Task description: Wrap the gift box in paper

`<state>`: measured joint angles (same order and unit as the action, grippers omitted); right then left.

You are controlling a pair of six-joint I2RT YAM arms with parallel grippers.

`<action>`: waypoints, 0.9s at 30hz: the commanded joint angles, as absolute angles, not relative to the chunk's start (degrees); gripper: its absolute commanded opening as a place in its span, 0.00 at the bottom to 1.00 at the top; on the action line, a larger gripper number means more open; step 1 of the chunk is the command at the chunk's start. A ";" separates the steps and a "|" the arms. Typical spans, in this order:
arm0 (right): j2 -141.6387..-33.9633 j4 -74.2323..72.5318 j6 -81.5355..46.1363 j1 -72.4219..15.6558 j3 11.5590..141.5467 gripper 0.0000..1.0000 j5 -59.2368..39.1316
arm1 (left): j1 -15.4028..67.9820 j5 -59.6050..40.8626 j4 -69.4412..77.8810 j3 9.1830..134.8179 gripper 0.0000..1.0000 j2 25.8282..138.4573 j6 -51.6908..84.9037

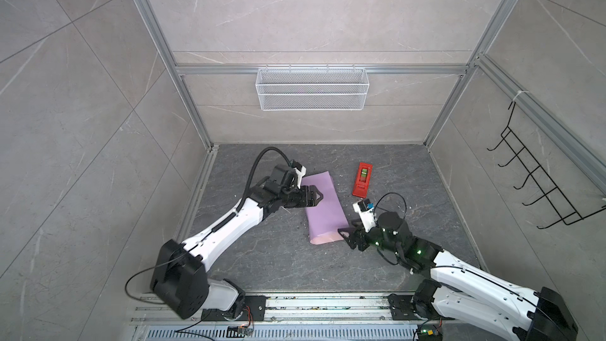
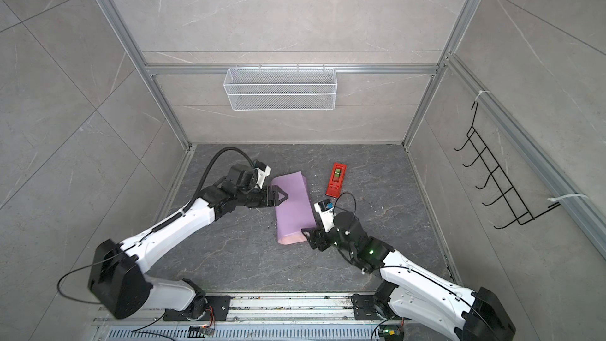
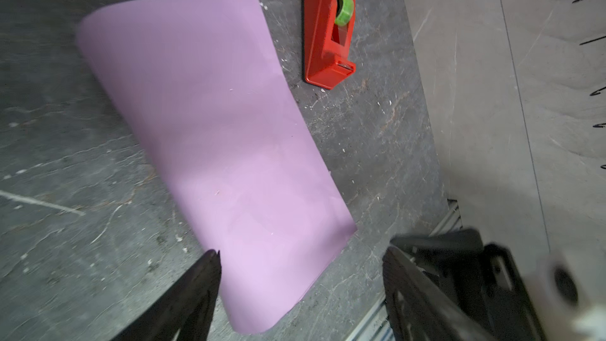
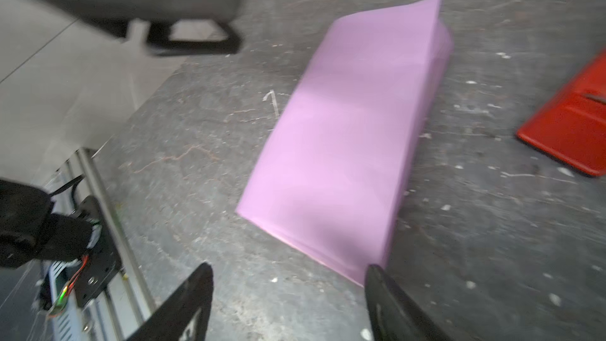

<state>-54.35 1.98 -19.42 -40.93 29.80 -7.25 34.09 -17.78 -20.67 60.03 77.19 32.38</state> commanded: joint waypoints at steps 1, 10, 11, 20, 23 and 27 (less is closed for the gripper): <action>-62.21 9.41 -21.45 -34.92 34.66 0.78 -14.02 | 34.00 -15.52 -21.29 53.22 0.81 75.25 33.82; -80.81 7.57 -20.59 -31.56 43.81 0.76 -17.68 | 34.86 -21.26 -16.26 49.10 0.72 80.72 34.57; -81.72 7.34 -20.36 -31.55 43.92 0.76 -18.03 | 35.25 -21.61 -15.77 49.37 0.72 81.77 34.59; -86.55 5.19 -19.36 -31.55 42.75 0.68 -16.97 | 36.59 -19.55 -14.70 49.78 0.59 88.30 34.55; -87.60 4.62 -19.01 -31.52 42.88 0.65 -16.44 | 36.57 -18.49 -14.44 49.83 0.57 89.18 34.54; -88.76 4.57 -17.82 -31.55 43.23 0.58 -15.29 | 36.90 -17.77 -14.10 50.23 0.53 90.63 34.24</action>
<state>-87.64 5.39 -19.40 -31.68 42.50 -16.69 36.53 -18.90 -15.29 48.47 89.52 34.54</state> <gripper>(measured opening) 0.589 0.538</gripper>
